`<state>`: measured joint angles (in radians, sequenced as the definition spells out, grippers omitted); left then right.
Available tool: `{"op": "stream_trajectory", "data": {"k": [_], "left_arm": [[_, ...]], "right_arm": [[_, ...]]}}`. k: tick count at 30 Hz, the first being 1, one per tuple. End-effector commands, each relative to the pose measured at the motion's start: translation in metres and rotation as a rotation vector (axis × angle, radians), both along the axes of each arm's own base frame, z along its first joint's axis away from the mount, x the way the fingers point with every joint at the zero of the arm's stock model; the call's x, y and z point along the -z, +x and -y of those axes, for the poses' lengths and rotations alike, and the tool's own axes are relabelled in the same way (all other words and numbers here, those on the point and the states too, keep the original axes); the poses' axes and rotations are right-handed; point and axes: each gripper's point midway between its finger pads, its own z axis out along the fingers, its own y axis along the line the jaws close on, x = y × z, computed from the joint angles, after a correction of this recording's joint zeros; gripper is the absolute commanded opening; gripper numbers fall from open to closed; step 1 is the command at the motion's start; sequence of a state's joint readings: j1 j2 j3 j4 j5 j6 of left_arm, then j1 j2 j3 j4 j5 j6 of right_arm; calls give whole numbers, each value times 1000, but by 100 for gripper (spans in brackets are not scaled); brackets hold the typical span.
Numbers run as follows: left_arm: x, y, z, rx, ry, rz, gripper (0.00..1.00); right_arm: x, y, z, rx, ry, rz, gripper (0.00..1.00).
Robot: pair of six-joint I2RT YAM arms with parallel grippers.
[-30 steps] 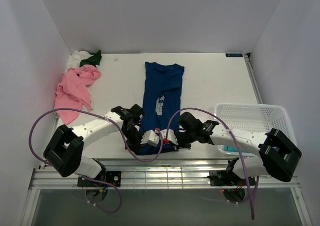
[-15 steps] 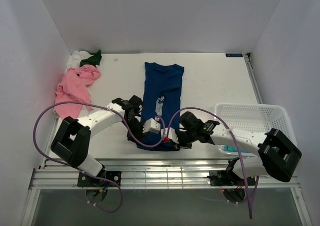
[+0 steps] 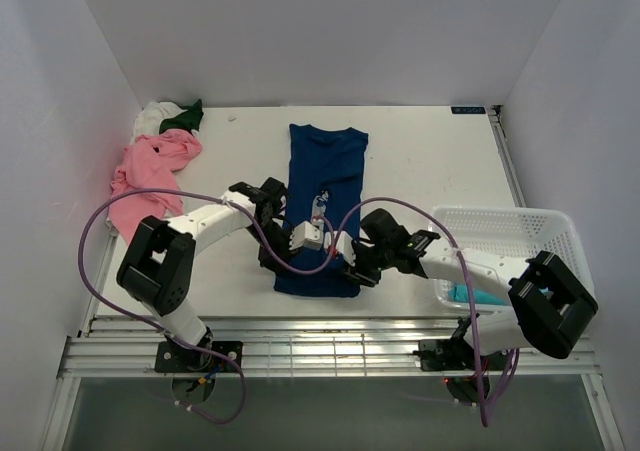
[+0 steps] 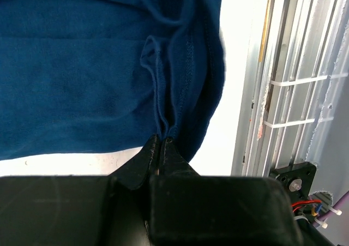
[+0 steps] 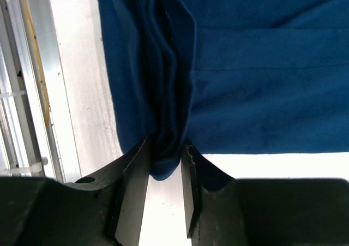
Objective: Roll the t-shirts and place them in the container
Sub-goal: Roll the T-shirt to the center of the board.
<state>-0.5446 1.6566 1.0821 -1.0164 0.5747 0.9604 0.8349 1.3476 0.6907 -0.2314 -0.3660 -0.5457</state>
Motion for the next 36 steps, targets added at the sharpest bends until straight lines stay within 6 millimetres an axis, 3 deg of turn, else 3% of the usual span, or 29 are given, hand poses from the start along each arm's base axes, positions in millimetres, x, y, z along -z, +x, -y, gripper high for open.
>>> {"op": "stream_trajectory", "data": {"k": [1, 7, 11, 14, 16, 20, 21, 25, 36], "left_arm": [[-2, 7, -1, -3, -16, 17, 9], [-3, 22, 0, -80, -9, 3, 9], [-2, 23, 3, -102, -13, -16, 10], [-1, 20, 3, -107, -13, -26, 11], [2, 19, 2, -112, -5, -37, 13], [4, 26, 0, -157, 13, -37, 19], [4, 29, -1, -174, 14, -35, 22], [-1, 45, -2, -242, 4, -29, 31], [-14, 88, -27, -472, -16, 31, 39]], "right_arm": [[-19, 19, -15, 53, 52, 23, 36], [-29, 36, -4, 164, 78, 6, 43], [-62, 40, -7, 188, 173, 27, 45], [-70, 35, -8, 173, 205, 58, 45], [-64, 22, -10, 149, 204, 38, 41], [-64, -7, -21, 80, 257, 8, 21], [-56, -14, -20, 71, 262, -13, 20], [-60, -2, -30, 113, 345, 31, 17], [-24, 12, -29, 191, 263, 15, 14]]}}
